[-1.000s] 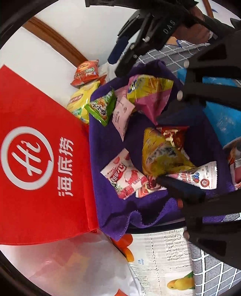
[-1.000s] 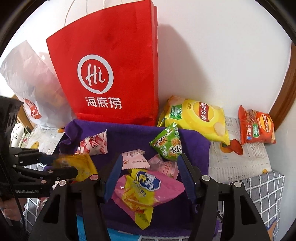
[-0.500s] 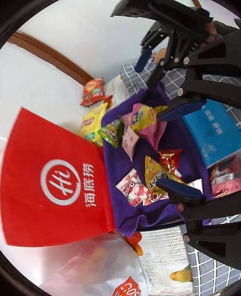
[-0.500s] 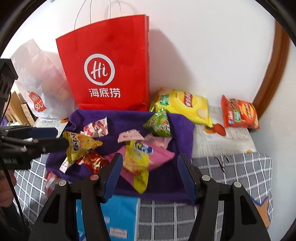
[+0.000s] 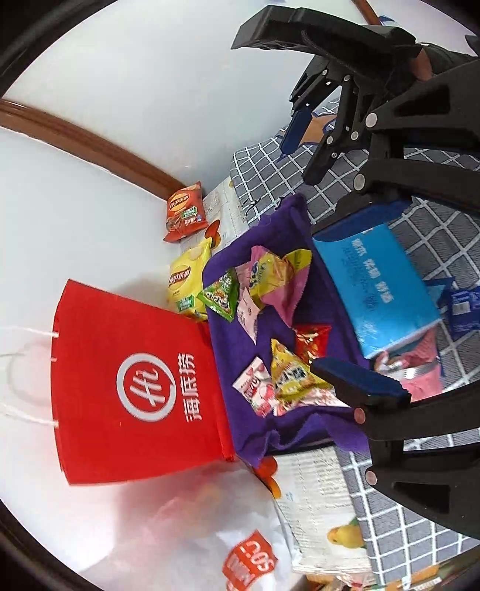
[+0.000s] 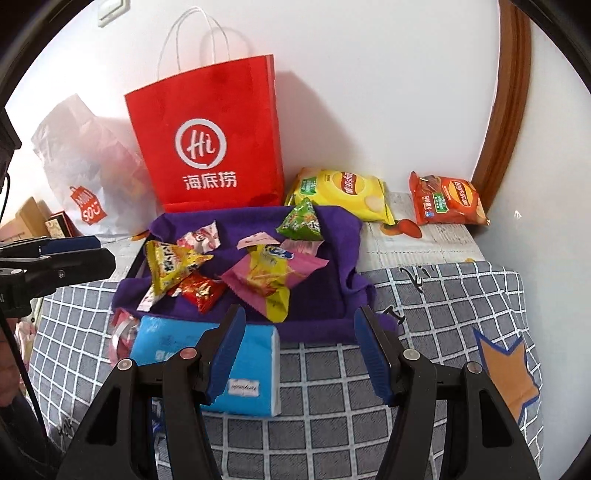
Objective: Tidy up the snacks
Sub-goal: 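Withdraw both tools from the towel toward the remaining loose snacks, then grasp the dark blue biscuit packet with the right tool and lift it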
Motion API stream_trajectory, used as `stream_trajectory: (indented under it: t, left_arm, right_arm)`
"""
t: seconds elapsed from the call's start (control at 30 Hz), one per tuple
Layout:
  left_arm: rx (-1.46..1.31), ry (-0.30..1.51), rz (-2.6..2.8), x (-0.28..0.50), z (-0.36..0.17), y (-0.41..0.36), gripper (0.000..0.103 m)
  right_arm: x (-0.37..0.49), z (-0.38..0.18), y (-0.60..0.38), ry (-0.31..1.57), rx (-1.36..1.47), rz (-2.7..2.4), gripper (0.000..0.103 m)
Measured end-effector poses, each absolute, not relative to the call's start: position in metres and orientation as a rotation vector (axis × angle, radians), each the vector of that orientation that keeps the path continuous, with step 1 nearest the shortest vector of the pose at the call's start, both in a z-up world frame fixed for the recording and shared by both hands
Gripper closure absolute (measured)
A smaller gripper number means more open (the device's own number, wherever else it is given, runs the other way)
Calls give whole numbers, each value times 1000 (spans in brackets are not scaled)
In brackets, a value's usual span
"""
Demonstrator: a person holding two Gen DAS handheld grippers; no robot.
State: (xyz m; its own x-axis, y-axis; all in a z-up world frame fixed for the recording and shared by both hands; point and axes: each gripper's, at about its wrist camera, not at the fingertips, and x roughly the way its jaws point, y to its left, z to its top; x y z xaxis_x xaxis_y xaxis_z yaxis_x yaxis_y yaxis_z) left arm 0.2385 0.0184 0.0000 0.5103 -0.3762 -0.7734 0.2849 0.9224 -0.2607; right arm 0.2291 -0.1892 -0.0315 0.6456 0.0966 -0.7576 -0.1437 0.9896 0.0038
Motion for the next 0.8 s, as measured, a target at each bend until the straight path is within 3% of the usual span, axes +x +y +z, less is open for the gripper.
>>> stream_trajectory:
  t: [0.8]
  left_arm:
    - [-206,1035,-130,168,-47,118,40]
  right_arm:
    - [156,-62,-108,887,-108,336,47]
